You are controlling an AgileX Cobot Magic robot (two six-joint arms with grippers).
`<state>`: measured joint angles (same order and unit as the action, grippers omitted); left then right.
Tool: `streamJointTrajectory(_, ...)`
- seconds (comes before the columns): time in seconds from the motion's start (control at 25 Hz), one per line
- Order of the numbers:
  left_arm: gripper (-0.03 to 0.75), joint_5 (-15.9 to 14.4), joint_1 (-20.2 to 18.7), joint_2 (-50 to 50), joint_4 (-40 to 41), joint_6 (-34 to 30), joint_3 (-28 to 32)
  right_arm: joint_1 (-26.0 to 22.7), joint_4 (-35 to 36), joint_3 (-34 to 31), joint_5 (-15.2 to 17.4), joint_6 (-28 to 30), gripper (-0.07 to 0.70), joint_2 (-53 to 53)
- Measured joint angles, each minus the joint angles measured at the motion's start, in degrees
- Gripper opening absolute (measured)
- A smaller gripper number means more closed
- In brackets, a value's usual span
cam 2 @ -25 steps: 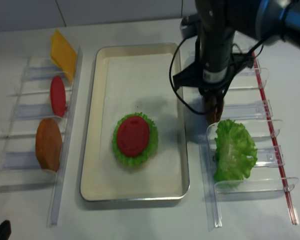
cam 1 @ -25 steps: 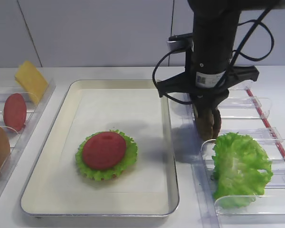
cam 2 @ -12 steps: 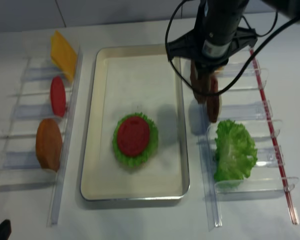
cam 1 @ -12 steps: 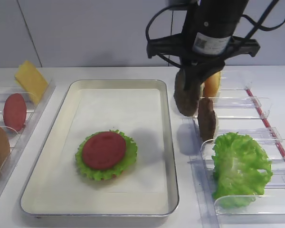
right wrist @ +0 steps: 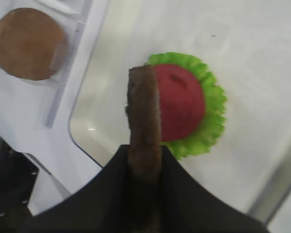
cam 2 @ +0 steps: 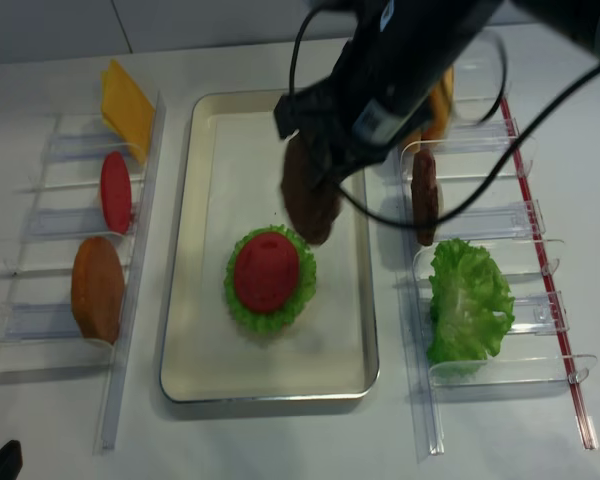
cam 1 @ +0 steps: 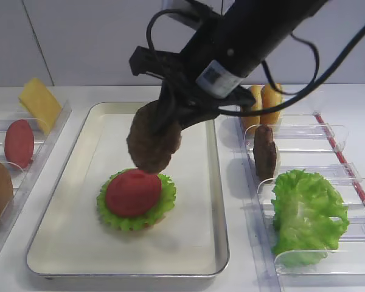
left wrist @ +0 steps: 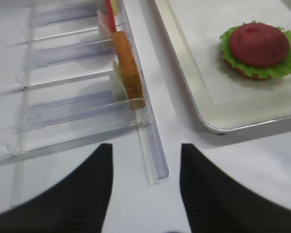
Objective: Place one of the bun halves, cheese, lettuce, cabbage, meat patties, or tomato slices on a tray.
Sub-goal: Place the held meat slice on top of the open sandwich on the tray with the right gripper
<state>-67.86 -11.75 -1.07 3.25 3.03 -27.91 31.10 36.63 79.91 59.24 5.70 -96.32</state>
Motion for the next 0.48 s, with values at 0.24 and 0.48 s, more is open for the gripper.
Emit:
streamJointTrajectory(0.24,0.302,0.0,0.0,0.0,0.0,0.0,0.0,0.0,28.6,-12.8,-8.4,22.0,0.145,0.1)
streamJointTrajectory(0.48,0.302,0.0,0.0,0.0,0.0,0.0,0.0,0.0,56.5,-25.8,-11.4,42.6,0.145,0.1)
